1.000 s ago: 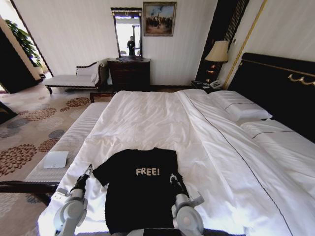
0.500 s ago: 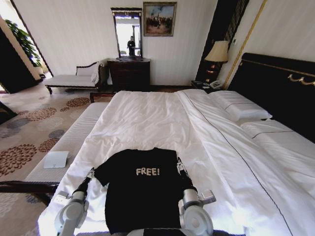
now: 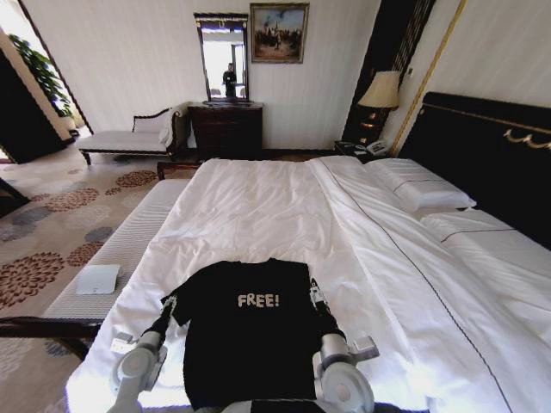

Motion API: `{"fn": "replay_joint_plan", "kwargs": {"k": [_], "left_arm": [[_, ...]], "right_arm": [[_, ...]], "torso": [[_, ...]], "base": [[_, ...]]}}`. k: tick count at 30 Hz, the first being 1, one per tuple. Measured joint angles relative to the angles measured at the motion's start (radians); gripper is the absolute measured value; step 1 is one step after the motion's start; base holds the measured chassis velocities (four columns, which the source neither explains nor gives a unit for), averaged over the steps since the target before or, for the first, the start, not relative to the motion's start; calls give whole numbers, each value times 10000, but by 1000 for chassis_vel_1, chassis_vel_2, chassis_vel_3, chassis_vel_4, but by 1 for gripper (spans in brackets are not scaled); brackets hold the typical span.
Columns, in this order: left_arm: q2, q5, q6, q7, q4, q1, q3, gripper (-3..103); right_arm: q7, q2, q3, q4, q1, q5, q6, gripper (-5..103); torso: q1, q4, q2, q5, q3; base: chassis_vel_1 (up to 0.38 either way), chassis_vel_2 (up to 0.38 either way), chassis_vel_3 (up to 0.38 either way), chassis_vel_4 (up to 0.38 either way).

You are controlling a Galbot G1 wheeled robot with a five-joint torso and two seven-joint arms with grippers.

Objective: Fold the clothes on the bed.

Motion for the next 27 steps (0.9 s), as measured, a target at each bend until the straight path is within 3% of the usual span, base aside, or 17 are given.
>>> {"fn": "replay_joint_plan", "kwargs": {"k": [3,5,8,11,17,25,27], "left_arm": [[27,4,4,0,50,-33,26,70],[32,12,5,0,51,-34,36,70],[27,55,3,0,51,-29,73,53],[20,67,-7,-7,75,-21,94,47],[91,80,-66,25,98,63,71,20],[269,150,-198,144,-262,221,-65,0],[278,200,-209,156,-337,236,-71,0]], "right_arm": [[48,48,11,-77,2,-28,-4,100],[61,66,25,-110,3,-34,-4,100],[97,115,76,-198,19,-48,-6,100],[107,159,79,-251,52,-96,-8,100],[107,294,52,-443,83,-316,-4,100],[-150,352,12,-447,65,-599,59,100],[-158,361,12,-446,77,-617,60,100]], "torso": [[0,0,0,0,0],[0,0,0,1,0],[0,0,0,1,0],[0,0,0,0,0],[0,-1,0,0,0],[0,-1,0,-1,0],[0,0,0,-1,0]], "base": [[0,0,0,0],[0,0,0,0],[0,0,0,0],[0,0,0,0],[0,0,0,0],[0,0,0,0],[0,0,0,0]]}}
